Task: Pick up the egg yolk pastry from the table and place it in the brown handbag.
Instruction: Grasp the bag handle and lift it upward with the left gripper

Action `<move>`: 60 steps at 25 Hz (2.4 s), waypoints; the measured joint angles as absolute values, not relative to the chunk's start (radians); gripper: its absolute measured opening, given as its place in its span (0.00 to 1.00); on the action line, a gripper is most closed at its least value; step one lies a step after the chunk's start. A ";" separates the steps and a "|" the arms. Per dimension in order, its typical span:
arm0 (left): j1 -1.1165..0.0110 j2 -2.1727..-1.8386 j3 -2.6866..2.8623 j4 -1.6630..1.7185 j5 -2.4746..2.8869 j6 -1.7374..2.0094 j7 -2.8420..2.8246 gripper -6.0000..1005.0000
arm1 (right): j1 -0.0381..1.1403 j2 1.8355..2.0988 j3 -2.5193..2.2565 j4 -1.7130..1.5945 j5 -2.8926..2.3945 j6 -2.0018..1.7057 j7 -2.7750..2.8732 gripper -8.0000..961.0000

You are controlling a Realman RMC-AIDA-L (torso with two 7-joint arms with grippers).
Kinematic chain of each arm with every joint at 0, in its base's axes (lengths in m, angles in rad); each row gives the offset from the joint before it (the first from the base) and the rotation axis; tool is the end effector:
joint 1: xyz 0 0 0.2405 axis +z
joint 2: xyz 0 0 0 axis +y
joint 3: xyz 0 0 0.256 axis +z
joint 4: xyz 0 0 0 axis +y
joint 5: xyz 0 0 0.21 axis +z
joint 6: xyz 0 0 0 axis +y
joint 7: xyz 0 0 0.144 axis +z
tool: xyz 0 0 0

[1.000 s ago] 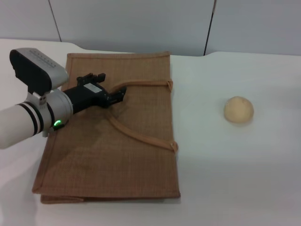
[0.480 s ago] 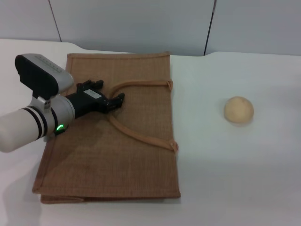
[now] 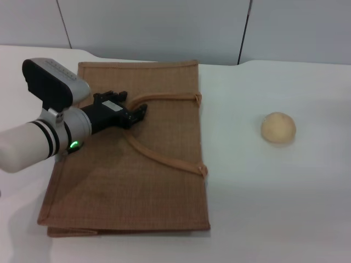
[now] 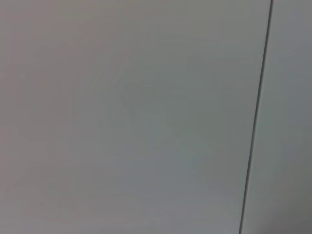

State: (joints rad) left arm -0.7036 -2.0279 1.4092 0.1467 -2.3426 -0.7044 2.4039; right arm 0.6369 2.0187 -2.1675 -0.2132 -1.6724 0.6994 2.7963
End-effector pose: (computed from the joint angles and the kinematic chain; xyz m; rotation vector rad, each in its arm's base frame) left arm -0.2910 0.4048 -0.0510 -2.2040 -0.5948 -0.3590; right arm 0.3537 0.4053 0.0248 -1.3137 0.7899 0.2973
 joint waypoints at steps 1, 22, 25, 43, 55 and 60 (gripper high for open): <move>-0.704 -2.028 1.409 0.147 -2.342 -0.702 2.403 0.75 | 0.637 2.019 -2.168 -0.213 -1.672 0.699 2.796 0.91; -0.729 -2.031 1.424 0.140 -2.339 -0.656 2.379 0.56 | 0.648 2.019 -2.167 -0.213 -1.672 0.699 2.800 0.92; -0.735 -2.032 1.433 0.135 -2.339 -0.650 2.378 0.56 | 0.648 2.019 -2.167 -0.213 -1.672 0.699 2.800 0.92; -0.744 -2.033 1.447 0.130 -2.339 -0.641 2.366 0.55 | 0.653 2.019 -2.167 -0.213 -1.672 0.675 2.800 0.92; -0.746 -2.034 1.438 0.131 -2.349 -0.593 2.341 0.39 | 0.653 2.019 -2.165 -0.213 -1.672 0.675 2.800 0.92; -0.753 -2.035 1.435 0.134 -2.350 -0.557 2.340 0.36 | 0.654 2.019 -2.164 -0.213 -1.672 0.675 2.800 0.92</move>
State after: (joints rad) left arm -0.7526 -2.0354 1.4355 0.1340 -2.3501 -0.5574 2.3397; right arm 0.6544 2.0186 -2.1641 -0.2132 -1.6720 0.6749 2.7995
